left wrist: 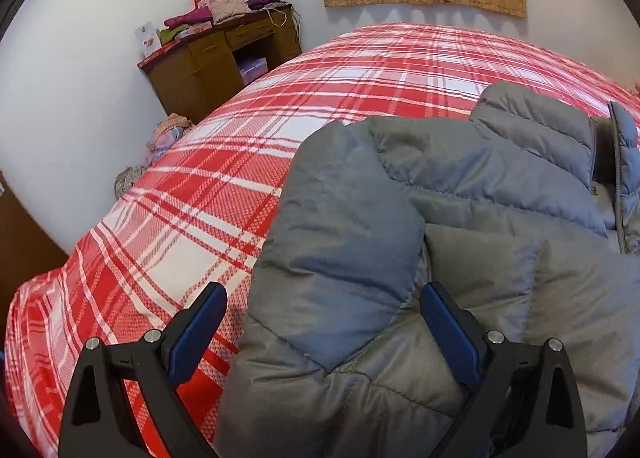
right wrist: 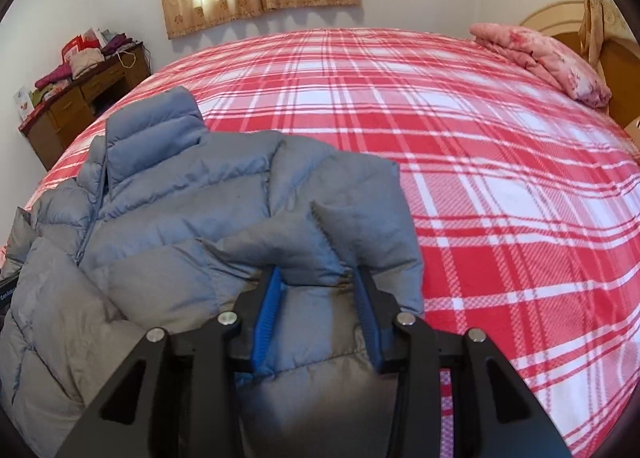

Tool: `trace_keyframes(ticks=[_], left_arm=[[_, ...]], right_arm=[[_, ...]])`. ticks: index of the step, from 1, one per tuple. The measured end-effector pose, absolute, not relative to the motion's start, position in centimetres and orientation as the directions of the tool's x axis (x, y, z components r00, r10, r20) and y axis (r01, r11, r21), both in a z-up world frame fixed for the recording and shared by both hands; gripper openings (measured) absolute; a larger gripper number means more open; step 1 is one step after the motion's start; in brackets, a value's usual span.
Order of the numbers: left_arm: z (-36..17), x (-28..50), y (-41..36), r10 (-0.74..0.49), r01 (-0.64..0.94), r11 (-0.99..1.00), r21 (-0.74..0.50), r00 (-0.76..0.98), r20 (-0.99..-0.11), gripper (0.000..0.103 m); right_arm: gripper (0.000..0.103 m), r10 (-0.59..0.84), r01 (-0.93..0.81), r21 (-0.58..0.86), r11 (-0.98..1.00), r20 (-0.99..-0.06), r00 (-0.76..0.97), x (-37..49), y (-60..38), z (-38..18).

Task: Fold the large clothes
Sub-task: 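Grasp the jacket hem with the right gripper while the left gripper grasps the hem too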

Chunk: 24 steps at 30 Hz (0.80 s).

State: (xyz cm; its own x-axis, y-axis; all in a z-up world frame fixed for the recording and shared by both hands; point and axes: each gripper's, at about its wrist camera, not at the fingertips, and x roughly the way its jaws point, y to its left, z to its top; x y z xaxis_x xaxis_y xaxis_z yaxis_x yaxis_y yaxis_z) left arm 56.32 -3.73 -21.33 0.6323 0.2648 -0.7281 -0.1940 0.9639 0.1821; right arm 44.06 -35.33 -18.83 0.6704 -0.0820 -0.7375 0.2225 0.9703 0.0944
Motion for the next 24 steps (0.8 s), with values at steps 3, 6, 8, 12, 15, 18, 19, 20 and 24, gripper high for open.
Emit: trace_keyframes(ticks=[3,6,8,12,15,18,19,20,24], left_arm=[[-21.6,56.6,-3.6,0.250,-0.194,0.967,0.163,0.628,-0.737,0.098],[-21.8,56.7,-3.0,0.232,-0.198,0.971,0.136,0.621,-0.749,0.100],[-21.8,56.7,-2.8,0.217,-0.199,0.973,0.116,0.619,-0.755,0.100],[-21.9,56.8,-2.8,0.208,-0.200,0.974,0.104,0.619,-0.757,0.100],[-21.9,56.7,-2.7,0.211,-0.200,0.974,0.108,0.620,-0.755,0.101],[-22.0,56.7,-2.6,0.213,-0.201,0.973,0.109,0.621,-0.755,0.101],[-22.0,56.7,-2.6,0.212,-0.201,0.973,0.109,0.621,-0.755,0.102],[-22.0,56.8,-2.6,0.211,-0.202,0.974,0.107,0.620,-0.756,0.102],[-22.0,56.8,-2.6,0.211,-0.201,0.974,0.107,0.620,-0.756,0.102]], right_arm=[[0.042,-0.095,0.222,0.075,0.972,-0.739,0.667,44.0,-35.0,-19.0],[0.042,-0.097,0.221,0.069,0.973,-0.744,0.661,44.5,-35.0,-19.3],[0.042,-0.108,0.221,0.055,0.974,-0.743,0.661,44.4,-34.8,-19.3],[0.042,-0.122,0.222,0.037,0.974,-0.740,0.661,44.5,-34.5,-19.4],[0.042,-0.126,0.223,0.035,0.974,-0.738,0.663,44.4,-34.5,-19.5],[0.042,-0.138,0.224,0.019,0.974,-0.736,0.662,44.4,-34.3,-19.5],[0.042,-0.142,0.224,0.014,0.974,-0.736,0.662,44.5,-34.3,-19.6],[0.042,-0.146,0.224,0.008,0.975,-0.737,0.660,44.5,-34.2,-19.6],[0.042,-0.156,0.224,-0.006,0.975,-0.737,0.658,44.5,-34.1,-19.5]])
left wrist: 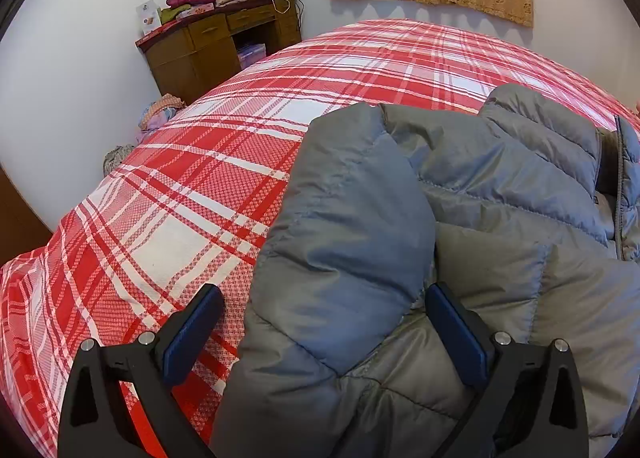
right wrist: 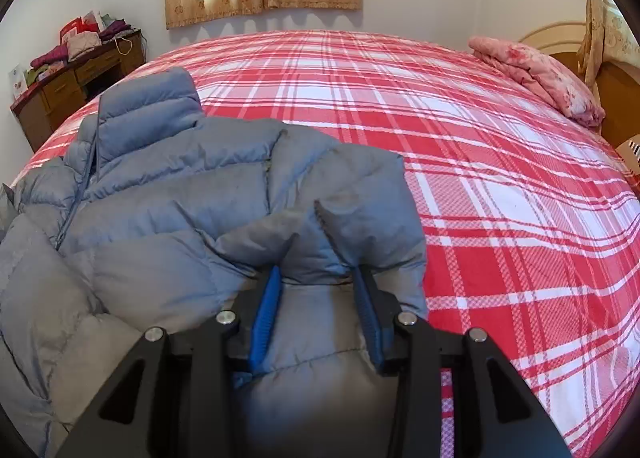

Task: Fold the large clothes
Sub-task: 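Grasp the jacket hem with the right gripper while the left gripper grasps the hem too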

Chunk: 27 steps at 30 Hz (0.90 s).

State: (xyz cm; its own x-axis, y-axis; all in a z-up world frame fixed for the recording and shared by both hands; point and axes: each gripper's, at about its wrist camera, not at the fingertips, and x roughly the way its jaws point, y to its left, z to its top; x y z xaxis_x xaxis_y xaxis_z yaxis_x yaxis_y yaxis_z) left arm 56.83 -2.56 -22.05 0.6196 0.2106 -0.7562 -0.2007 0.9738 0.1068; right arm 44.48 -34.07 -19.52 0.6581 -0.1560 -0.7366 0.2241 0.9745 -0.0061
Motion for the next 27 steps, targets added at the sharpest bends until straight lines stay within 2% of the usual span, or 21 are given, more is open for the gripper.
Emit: trace_keyframes(ticks=[3,5,6,7,9,12,15,20,23,27], left_arm=[[-22.0,56.9,-2.6,0.217,-0.200,0.973,0.117,0.616,-0.757,0.102],[-21.9,57.3,-2.3,0.192,-0.185,0.978,0.100,0.596,-0.780,0.102],[-21.5,57.6,-2.0,0.159,-0.153,0.984,0.087,0.566,-0.809,0.102],[-20.9,57.8,-1.8,0.145,-0.128,0.988,0.089,0.545,-0.826,0.102],[-18.4,57.8,-1.5,0.162,-0.108,0.987,0.122,0.579,-0.799,0.102],[-14.3,58.3,-0.9,0.132,-0.108,0.991,0.079,0.676,-0.725,0.102],[-12.6,61.4,-1.7,0.102,-0.097,0.994,0.050,0.674,-0.731,0.102],[-11.9,67.5,-4.9,0.085,-0.094,0.995,0.031,0.646,-0.759,0.102],[-11.7,71.4,-6.9,0.056,-0.096,0.995,-0.008,0.642,-0.765,0.102],[-12.6,75.3,-9.9,0.036,-0.057,0.998,0.000,0.633,-0.773,0.102]], right_arm=[[0.044,-0.155,0.223,-0.006,0.975,-0.738,0.657,44.5,-34.0,-19.5],[0.049,-0.143,0.208,-0.006,0.978,-0.747,0.649,44.6,-34.0,-19.4],[0.058,-0.133,0.195,-0.007,0.981,-0.755,0.642,44.7,-33.9,-19.2],[0.072,-0.133,0.184,-0.019,0.983,-0.766,0.629,44.8,-33.9,-18.9],[0.084,-0.099,0.150,-0.005,0.989,-0.772,0.628,44.8,-34.1,-17.6],[0.092,-0.075,0.137,0.024,0.990,-0.740,0.668,45.5,-34.5,-14.7],[0.100,-0.046,0.144,0.069,0.987,-0.740,0.671,48.5,-34.5,-12.1],[0.102,0.024,0.158,0.155,0.975,-0.785,0.619,55.4,-33.6,-10.0],[0.102,0.017,0.174,0.162,0.971,-0.778,0.628,58.6,-33.1,-9.2],[0.102,0.020,0.175,0.160,0.971,-0.790,0.613,62.0,-32.1,-9.6]])
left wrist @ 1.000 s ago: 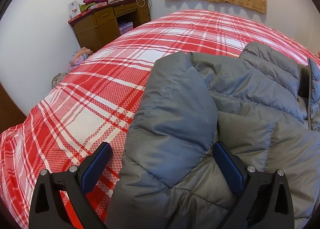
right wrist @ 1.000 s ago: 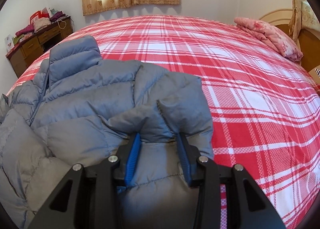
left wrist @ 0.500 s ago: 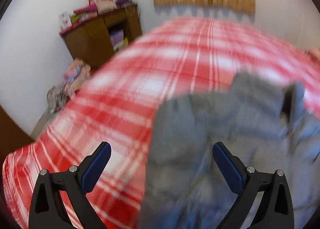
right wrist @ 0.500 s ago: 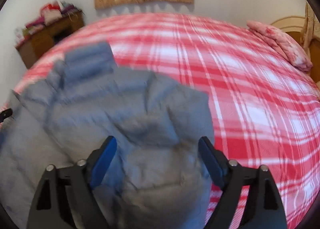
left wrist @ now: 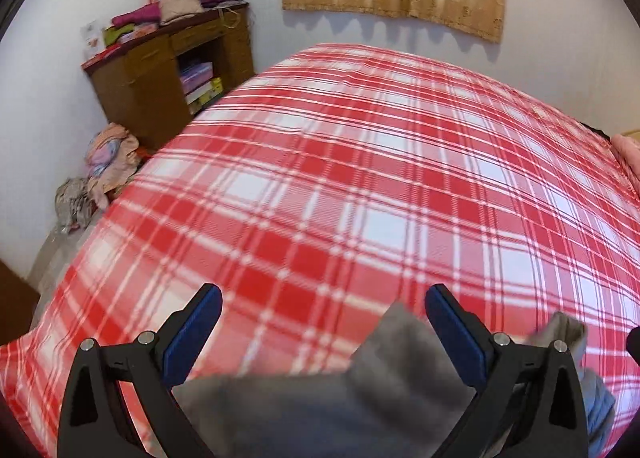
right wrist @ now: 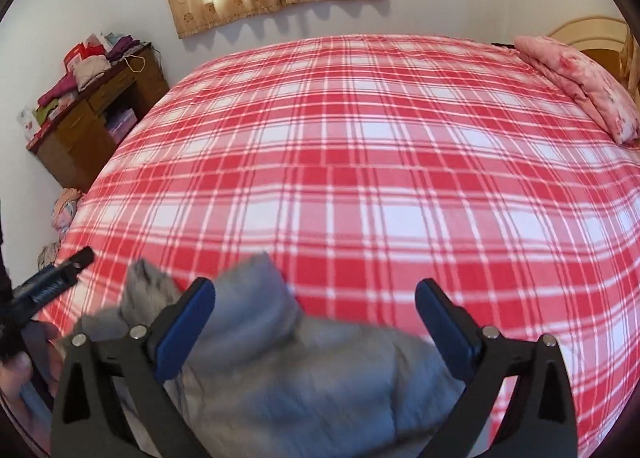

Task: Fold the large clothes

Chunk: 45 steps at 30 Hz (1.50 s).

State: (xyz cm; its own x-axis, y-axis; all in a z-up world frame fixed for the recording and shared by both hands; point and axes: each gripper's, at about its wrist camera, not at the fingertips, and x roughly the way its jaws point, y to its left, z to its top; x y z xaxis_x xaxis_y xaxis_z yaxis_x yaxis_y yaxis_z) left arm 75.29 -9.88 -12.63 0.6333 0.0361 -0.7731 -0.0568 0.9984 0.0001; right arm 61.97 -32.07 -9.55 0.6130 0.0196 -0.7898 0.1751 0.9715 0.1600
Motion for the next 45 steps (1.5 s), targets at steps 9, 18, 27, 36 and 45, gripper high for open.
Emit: trace_keyframes(ticks=[9,18,27,36,45], left_arm=[[-18.4,75.7,-11.8,0.052,0.070,0.992,0.108,0.550,-0.834,0.102],[-16.9,68.5,-7.9,-0.045,0.162,0.985,0.065,0.593,-0.804,0.101],[-16.1,63.8,-6.8,-0.033,0.133,0.988,0.078,0.677,-0.735,0.101],[-9.8,66.1,-9.2,0.072,0.020,0.988,0.154,0.818,-0.571,0.101],[-18.2,63.9,-10.0,0.166,0.081,0.943,0.323,0.727,-0.666,0.101]], right_arm=[[0.087,0.065,0.081,0.114,0.990,-0.888,0.455,66.5,-30.6,-14.7],[0.009,0.121,-0.049,0.111,0.993,-0.881,0.458,59.8,-31.9,-14.1],[0.006,0.031,-0.066,-0.005,0.998,-0.842,0.539,55.9,-31.6,-17.1],[0.006,-0.034,-0.075,-0.104,0.992,-0.779,0.626,54.6,-30.8,-17.7],[0.012,0.040,-0.121,-0.043,0.992,-0.792,0.609,53.2,-31.8,-16.5]])
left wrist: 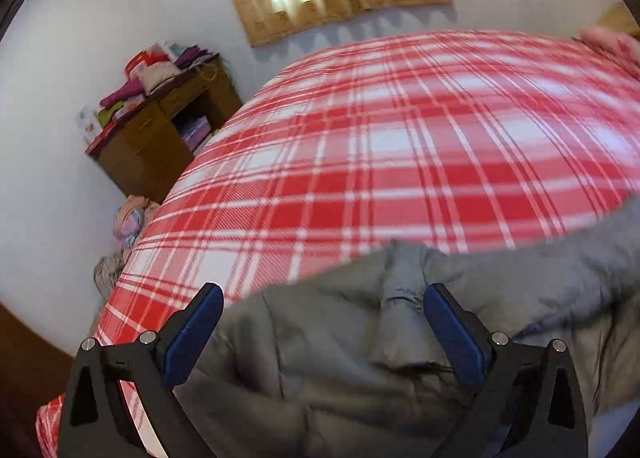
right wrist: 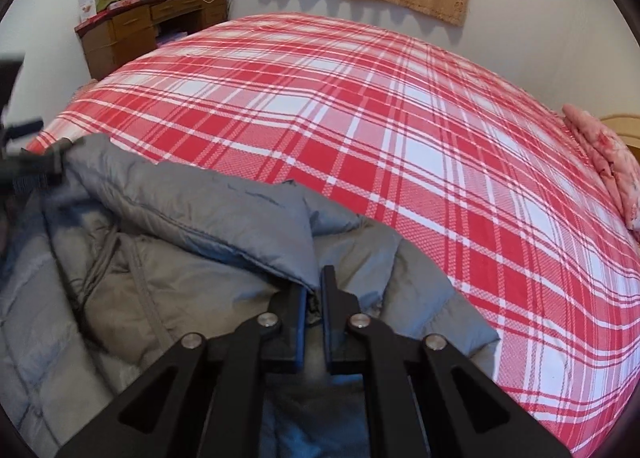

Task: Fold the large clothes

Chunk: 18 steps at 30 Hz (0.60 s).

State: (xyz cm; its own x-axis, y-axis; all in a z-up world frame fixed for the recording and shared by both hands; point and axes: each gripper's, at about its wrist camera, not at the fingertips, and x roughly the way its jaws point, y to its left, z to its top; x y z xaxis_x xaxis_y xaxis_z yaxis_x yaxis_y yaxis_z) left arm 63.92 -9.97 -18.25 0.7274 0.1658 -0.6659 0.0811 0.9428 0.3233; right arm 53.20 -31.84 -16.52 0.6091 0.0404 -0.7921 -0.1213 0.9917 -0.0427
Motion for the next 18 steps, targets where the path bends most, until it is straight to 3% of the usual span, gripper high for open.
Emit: trace_keyframes(ticks=[3,5,7,9,11,13,15,18], left_arm=[[-18.3,63.3,-10.1,0.171,0.091,0.934,0.346,0.737,-0.655,0.101],[-17.2,63.3,-10.2,0.161,0.086,0.939,0.332,0.745,-0.648,0.101],[-15.3,63.2,-10.2,0.126,0.083,0.952,0.294,0.769,-0.627,0.101],[-12.4,62.5,-10.7,0.083,0.075,0.966,0.248,0.816,-0.572,0.101],[-10.4,62.0,-11.2,0.019,0.092,0.980,0.178,0.842,-0.540,0.101],[-9.9,62.5,-12.1,-0.044,0.130,0.985,0.114,0.828,-0.559,0.101],[-11.6,63.8,-13.0,-0.081,0.151,0.987,0.063,0.784,-0.615,0.101],[-15.6,65.1,-13.6,-0.042,0.149,0.984,0.098,0.730,-0.683,0.101]], right_arm=[[0.024,0.078,-0.101,0.018,0.995,-0.777,0.624,52.1,-32.6,-14.6],[0.035,0.080,-0.079,0.037,0.996,-0.752,0.655,51.5,-32.9,-12.9],[0.052,0.078,-0.046,0.064,0.997,-0.718,0.691,51.3,-33.0,-11.1],[0.061,0.056,0.006,0.087,0.996,-0.696,0.716,52.0,-33.0,-10.0],[0.059,0.071,0.025,0.126,0.992,-0.696,0.715,53.4,-32.4,-10.0],[0.040,0.090,0.026,0.150,0.988,-0.712,0.696,55.1,-31.3,-10.9],[0.036,0.106,-0.001,0.143,0.990,-0.724,0.681,55.9,-30.1,-12.2],[0.035,0.083,0.018,0.124,0.992,-0.757,0.649,56.4,-29.1,-15.5]])
